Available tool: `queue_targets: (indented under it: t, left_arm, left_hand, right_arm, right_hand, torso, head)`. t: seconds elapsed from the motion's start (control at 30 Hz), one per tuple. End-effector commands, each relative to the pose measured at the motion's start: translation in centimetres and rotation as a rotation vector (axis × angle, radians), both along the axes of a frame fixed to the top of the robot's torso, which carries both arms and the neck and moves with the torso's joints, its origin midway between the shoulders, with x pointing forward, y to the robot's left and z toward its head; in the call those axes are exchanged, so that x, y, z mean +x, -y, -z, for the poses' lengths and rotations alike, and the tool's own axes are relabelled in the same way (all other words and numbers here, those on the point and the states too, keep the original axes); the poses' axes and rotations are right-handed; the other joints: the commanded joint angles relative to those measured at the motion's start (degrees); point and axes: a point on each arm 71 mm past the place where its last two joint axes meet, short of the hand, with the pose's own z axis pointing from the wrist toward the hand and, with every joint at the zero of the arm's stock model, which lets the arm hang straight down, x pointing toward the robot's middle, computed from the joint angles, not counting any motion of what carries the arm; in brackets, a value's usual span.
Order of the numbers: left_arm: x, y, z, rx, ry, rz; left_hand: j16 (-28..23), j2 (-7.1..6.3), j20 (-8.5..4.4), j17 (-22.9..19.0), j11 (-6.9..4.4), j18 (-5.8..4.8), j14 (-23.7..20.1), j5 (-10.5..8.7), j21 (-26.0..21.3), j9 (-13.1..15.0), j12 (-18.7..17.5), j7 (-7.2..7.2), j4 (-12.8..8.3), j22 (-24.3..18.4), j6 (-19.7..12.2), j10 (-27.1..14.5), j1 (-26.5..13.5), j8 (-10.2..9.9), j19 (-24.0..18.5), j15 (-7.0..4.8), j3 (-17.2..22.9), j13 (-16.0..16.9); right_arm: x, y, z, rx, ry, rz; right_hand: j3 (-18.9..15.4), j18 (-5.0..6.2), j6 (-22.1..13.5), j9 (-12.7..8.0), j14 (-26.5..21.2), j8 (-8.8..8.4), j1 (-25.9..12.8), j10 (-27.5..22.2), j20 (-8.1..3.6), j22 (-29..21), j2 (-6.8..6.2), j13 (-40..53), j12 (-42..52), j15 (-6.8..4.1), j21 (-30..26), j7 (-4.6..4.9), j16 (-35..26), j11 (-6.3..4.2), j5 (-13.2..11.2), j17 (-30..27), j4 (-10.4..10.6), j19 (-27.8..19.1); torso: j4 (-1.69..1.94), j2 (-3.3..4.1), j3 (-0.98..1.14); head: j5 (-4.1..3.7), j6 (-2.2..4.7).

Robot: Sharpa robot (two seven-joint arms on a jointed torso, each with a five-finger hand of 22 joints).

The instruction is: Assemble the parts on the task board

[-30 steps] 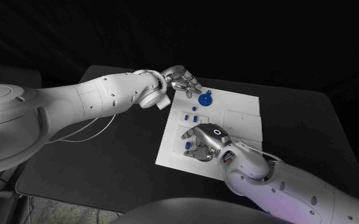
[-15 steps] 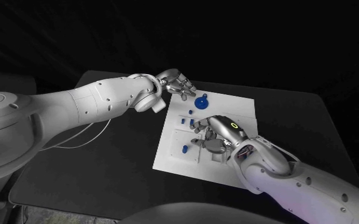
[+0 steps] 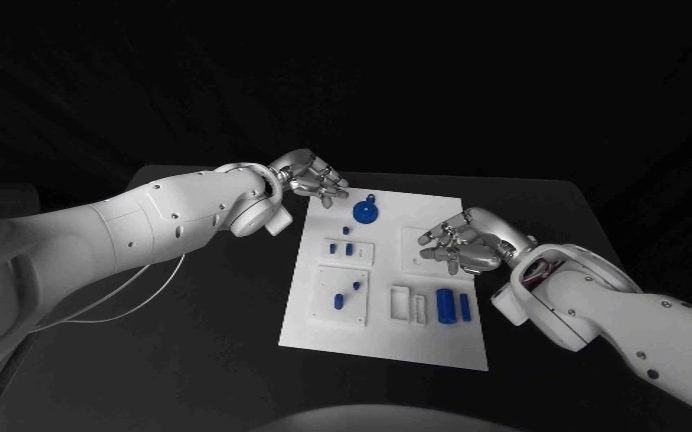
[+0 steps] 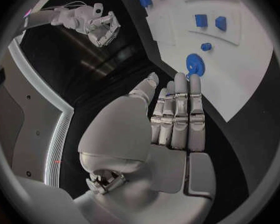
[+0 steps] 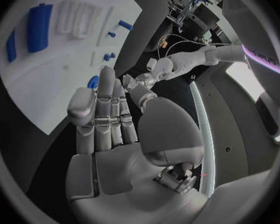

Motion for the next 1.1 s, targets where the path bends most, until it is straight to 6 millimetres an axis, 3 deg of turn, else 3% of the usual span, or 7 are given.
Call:
queue_targets:
  t: [0.03,0.33,0.5,0.7,0.77,0.97,1.1]
  left_arm:
    - [-0.1,-0.2,-0.2,-0.061,0.006,-0.033]
    - [-0.5,-0.3,0.5,-0.077,-0.016,-0.04]
    - [-0.6,-0.3,0.8,-0.076,-0.025,-0.042]
    - [-0.7,-0.2,1.0,-0.069,-0.029,-0.037]
    - [-0.7,-0.2,1.0,-0.065,-0.03,-0.036]
    - [-0.7,-0.1,1.1,-0.059,-0.034,-0.03]
    - [-0.8,0.0,1.2,-0.055,-0.038,-0.024]
  left_hand:
    - [0.04,0.1,-0.07,0.03,-0.17,-0.14,0.27,0.06,0.07,0.08,-0.15,-0.05,0.16,-0.06,-0.05,0.16,0.08,-0.12,0.42,-0.27,0.08,-0.05]
    - [0.07,0.1,-0.12,0.05,-0.14,-0.18,0.32,0.07,0.08,0.05,-0.23,-0.02,0.18,-0.07,-0.06,0.24,0.05,-0.16,0.47,-0.27,0.08,-0.06]
    - [0.07,0.11,-0.14,0.06,-0.13,-0.17,0.33,0.08,0.08,0.05,-0.23,-0.01,0.11,-0.08,-0.09,0.2,0.19,-0.14,0.5,-0.28,0.14,-0.05]
    - [0.07,0.12,-0.15,0.06,-0.13,-0.16,0.32,0.08,0.1,0.05,-0.22,0.01,0.03,-0.06,-0.08,0.22,0.31,-0.14,0.52,-0.28,0.18,-0.05]
    - [0.07,0.12,-0.15,0.06,-0.13,-0.16,0.32,0.08,0.1,0.05,-0.22,0.01,0.03,-0.06,-0.08,0.22,0.31,-0.14,0.52,-0.28,0.18,-0.05]
    - [0.07,0.12,-0.15,0.06,-0.13,-0.16,0.32,0.08,0.1,0.05,-0.22,0.01,0.03,-0.06,-0.08,0.22,0.31,-0.14,0.52,-0.28,0.18,-0.05]
    - [0.04,0.2,-0.14,0.06,-0.11,-0.17,0.28,0.08,0.1,0.05,-0.24,0.02,0.09,0.05,-0.07,0.17,0.23,-0.16,0.47,-0.25,0.16,-0.06]
  right_arm:
    - [-0.3,1.3,1.3,0.031,-0.258,-0.022]
    - [0.0,4.4,1.9,0.031,-0.38,0.099]
    - [0.0,5.7,2.8,-0.001,-0.441,0.175]
    - [-0.2,6.5,3.6,-0.059,-0.479,0.224]
    - [-0.4,6.6,3.8,-0.083,-0.481,0.227]
    - [-0.9,6.4,4.6,-0.23,-0.492,0.199]
    - [-1.3,5.9,5.0,-0.298,-0.515,0.191]
  right_hand:
    - [-2.53,-1.06,-0.13,0.95,-0.26,-0.12,-1.15,-0.49,-0.27,6.8,-0.47,3.35,3.32,-0.27,1.15,-0.48,0.29,-0.12,-0.28,1.22,0.83,3.0]
    - [3.33,-2.58,-2.59,0.49,-7.17,-0.1,1.69,-0.06,-0.09,7.16,-0.83,4.2,-0.12,0.1,6.36,0.68,8.72,0.41,-4.23,13.55,-3.14,-1.42]
    - [8.79,-3.79,-5.58,-4.36,3.62,-0.43,0.69,16.15,-1.68,8.49,-2.41,-10.78,-26.14,-1.49,14.06,1.16,4.28,-0.46,-3.94,6.3,-2.85,3.09]
    - [7.04,1.43,-7.46,-4.55,3.05,-0.22,1.22,8.33,0.0,-8.73,0.32,-21.7,-35.64,0.42,-14.98,2.65,1.7,3.2,-0.41,-1.23,-1.16,3.22]
    - [6.69,3.41,-6.73,-4.43,3.36,-0.09,1.2,8.97,0.29,-14.54,0.52,-21.81,-35.67,0.42,-21.01,2.46,0.89,3.0,-0.8,-3.03,-0.91,3.03]
    - [2.98,-1.15,0.17,-3.36,3.52,0.14,-3.54,18.8,-1.05,-5.34,-1.73,-16.46,-31.29,-1.3,-0.58,-0.66,5.44,-0.61,0.67,-0.81,1.78,3.49]
    - [2.72,-2.45,1.57,1.09,-0.73,0.01,-6.59,9.2,-2.36,-3.42,-3.15,13.34,-7.46,-2.14,0.92,-1.61,15.73,-1.68,1.58,13.25,4.53,2.64]
  torso:
    - [-0.53,-1.22,0.41]
    - [-0.96,-2.25,0.74]
    - [-1.14,-2.65,0.67]
    - [-1.15,-2.82,0.62]
    - [-1.13,-2.81,0.58]
    - [-1.11,-2.72,0.54]
    - [-1.06,-2.66,0.53]
  head:
    - [-1.14,0.03]
    - [-1.84,-1.12]
    - [-2.14,-1.93]
    - [-2.31,-2.33]
    - [-2.31,-2.42]
    - [-2.49,-2.56]
    - [-2.64,-2.68]
